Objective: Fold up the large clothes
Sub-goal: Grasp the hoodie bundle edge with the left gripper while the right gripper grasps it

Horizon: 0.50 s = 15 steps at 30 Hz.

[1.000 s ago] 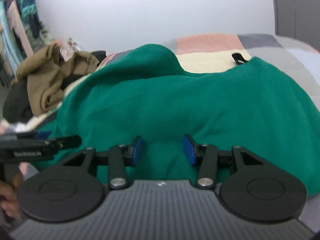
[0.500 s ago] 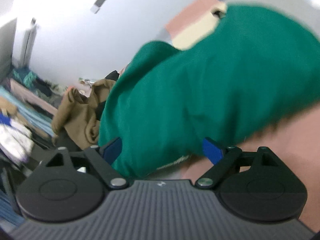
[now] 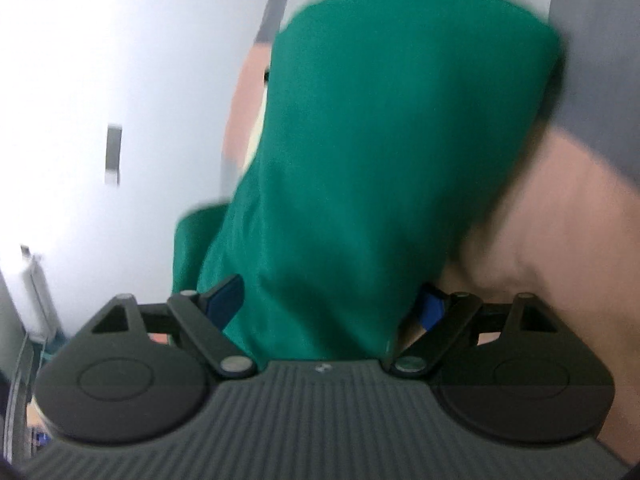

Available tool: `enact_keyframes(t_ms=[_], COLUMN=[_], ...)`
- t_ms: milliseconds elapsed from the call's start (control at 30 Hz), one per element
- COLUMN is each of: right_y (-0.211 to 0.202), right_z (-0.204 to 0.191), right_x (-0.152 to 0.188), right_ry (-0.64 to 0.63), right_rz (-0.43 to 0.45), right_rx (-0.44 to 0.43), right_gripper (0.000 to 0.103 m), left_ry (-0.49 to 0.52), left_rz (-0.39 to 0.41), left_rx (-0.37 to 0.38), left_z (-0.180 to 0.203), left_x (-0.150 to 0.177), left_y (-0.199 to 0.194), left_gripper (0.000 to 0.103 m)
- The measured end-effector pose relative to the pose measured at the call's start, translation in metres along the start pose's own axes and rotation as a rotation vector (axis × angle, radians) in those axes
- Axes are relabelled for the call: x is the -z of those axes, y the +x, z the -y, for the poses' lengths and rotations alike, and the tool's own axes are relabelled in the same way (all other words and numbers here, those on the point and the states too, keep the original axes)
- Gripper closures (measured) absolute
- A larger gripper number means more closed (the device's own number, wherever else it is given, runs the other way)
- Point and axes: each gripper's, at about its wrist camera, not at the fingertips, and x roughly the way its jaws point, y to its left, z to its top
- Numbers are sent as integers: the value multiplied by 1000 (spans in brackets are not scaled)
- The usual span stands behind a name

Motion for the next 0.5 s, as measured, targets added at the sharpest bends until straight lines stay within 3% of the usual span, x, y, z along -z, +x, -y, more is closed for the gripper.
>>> enact_keyframes(t_ms=[200, 333, 433, 500], right_y=[10, 15, 13, 9], right_z=[-5, -14, -20, -22], right_x=[1, 4, 0, -1], right_ry=[-44, -110, -154, -183], right_rz=[23, 7, -10, -14], right_rx=[26, 53, 75, 75], right_gripper=[14, 14, 24, 38], left_ry=[44, 87, 116, 156], left_rz=[57, 98, 115, 130], left_rx=[-22, -30, -26, -19], left_z=[5, 11, 16, 24], left_x=[-8, -8, -11, -4], left_y=[12, 10, -3, -13], left_gripper=[25, 42, 59, 65])
